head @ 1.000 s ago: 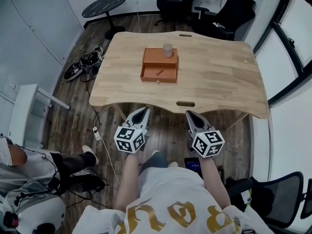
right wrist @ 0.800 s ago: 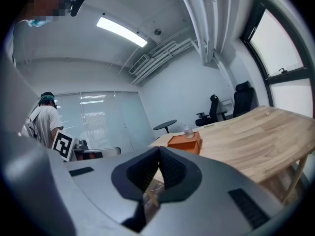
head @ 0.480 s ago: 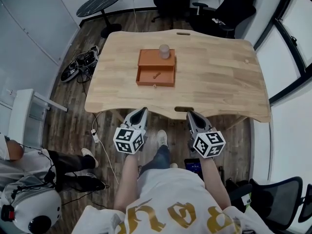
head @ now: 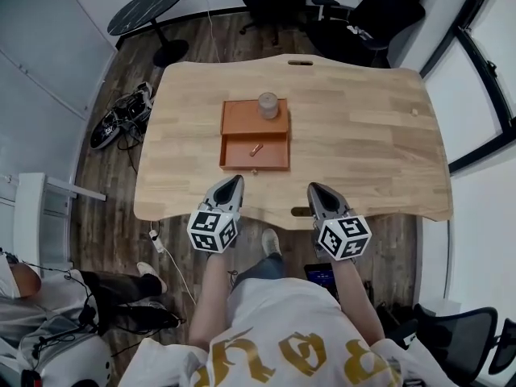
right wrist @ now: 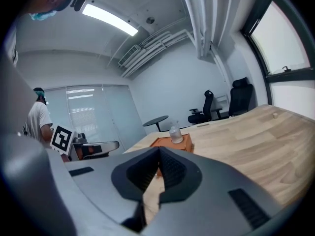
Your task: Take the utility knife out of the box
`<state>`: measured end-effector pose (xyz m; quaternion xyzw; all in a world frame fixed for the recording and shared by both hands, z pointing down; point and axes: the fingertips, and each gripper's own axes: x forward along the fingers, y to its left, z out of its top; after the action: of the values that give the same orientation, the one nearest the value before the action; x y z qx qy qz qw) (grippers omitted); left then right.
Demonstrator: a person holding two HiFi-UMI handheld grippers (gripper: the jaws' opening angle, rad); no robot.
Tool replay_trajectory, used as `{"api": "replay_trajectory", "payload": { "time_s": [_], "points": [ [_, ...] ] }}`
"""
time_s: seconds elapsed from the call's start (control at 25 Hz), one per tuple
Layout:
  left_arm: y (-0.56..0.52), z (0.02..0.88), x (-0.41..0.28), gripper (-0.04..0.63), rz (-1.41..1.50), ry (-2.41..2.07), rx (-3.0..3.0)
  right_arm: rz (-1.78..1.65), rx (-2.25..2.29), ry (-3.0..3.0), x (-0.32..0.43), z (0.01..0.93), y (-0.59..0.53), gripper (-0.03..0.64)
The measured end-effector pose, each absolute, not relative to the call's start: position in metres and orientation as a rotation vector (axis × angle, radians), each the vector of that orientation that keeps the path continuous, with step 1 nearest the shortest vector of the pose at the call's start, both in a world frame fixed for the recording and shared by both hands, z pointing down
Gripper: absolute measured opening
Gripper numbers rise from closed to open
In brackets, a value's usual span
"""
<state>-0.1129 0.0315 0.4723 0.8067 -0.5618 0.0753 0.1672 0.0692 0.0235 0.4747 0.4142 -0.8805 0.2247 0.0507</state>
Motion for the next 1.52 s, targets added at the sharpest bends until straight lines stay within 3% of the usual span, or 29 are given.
{"api": "replay_trajectory", "payload": {
  "time_s": [0.56,1.52],
  "points": [
    [-0.086,0.479,-0.157,0.009,0.193,-1.544,2.323,0.682,1.290,-2.624,0.025,0.487,-0.082,0.011],
    [-0.114,0.475,-0.153,0.009,0.156,-1.515,2.374,0.631,1.282,-2.656,0.018,0.480,-0.111,0.011]
  ]
}}
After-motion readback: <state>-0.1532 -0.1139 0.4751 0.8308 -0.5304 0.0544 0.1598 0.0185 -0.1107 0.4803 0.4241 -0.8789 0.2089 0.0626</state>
